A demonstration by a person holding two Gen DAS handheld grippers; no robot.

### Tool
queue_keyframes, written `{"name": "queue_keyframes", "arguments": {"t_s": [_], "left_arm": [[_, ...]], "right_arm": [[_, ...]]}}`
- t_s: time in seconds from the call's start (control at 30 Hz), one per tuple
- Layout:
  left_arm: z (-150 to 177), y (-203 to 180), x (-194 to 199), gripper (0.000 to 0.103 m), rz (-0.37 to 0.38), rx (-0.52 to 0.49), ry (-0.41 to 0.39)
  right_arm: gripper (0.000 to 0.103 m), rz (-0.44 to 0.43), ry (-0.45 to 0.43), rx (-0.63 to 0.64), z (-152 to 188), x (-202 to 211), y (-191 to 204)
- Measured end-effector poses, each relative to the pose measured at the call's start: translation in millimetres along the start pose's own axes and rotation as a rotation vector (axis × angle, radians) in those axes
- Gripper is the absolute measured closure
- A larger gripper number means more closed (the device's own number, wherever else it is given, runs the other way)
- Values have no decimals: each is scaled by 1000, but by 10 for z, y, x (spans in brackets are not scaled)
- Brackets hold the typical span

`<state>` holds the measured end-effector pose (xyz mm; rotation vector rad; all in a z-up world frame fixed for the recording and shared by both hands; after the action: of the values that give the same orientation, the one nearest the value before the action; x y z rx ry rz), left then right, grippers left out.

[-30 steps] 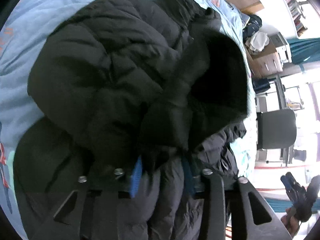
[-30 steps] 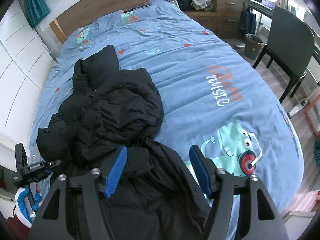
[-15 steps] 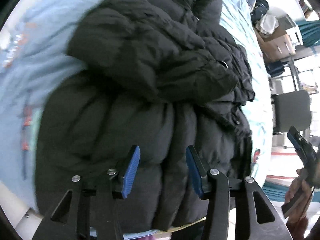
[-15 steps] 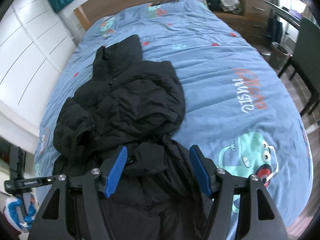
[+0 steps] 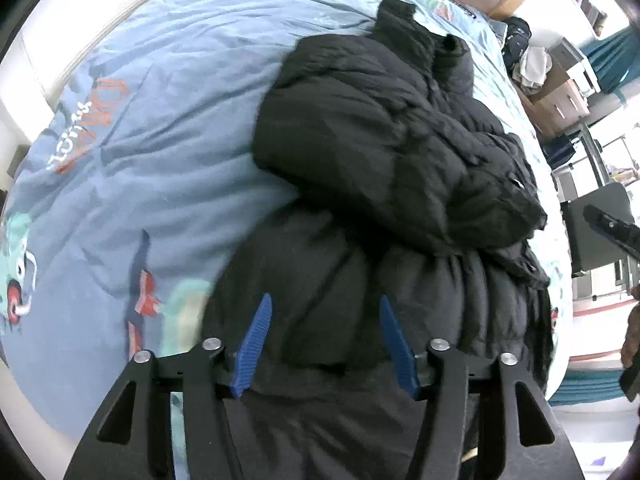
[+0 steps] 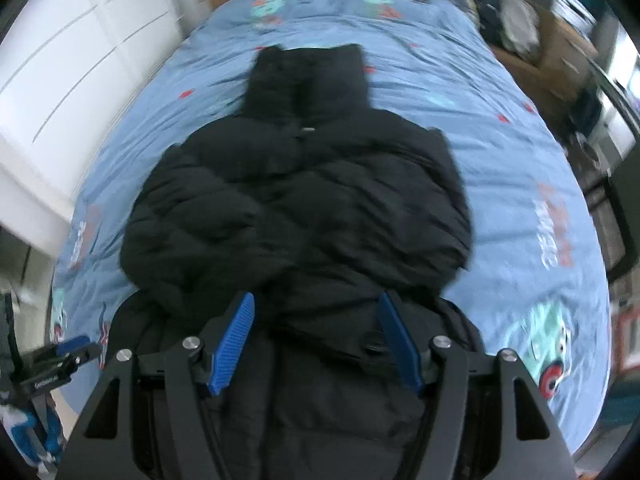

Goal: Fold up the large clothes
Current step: 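Grasp the coat hem with the right tool while the left tool grasps beside it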

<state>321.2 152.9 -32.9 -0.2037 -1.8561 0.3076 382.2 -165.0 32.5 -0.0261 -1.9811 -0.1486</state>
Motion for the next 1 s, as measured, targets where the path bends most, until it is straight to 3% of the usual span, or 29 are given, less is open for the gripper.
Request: {"name": "queue_keyframes", "arguments": {"t_s": [0.2,0.33,0.6,0.9,1.0], "left_arm": [[-203,247,42,40,-42,-2,-39],[-195,250,54,40,-93,31,-51],[-479,19,-175,38,-103,94,-68],[-1261,-357,-699,38,-89,-37,-102],[-1337,-350,-1023,34,-103,-58,-79]], "right_arm": [[39,-76,7,116,-136,-237,745],[39,-134,10,180,-141,-486,926],[39,-171,26,323,-58,-692,945],[39,-176,32,341,-111,-1045,979],[39,-162,57,334,4,-1213,866]]}}
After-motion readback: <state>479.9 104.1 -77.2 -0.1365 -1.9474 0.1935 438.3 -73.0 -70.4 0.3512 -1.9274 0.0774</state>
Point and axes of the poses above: each gripper's, at about its wrist camera, not at the fingertips, and x roughly against the way its jaws point, y to its left, z to its underside, the point moved 7 cm from there along -x, roughly the way its jaws point, and after that the axes turned 1 degree about -y, right-handed, at the moved point
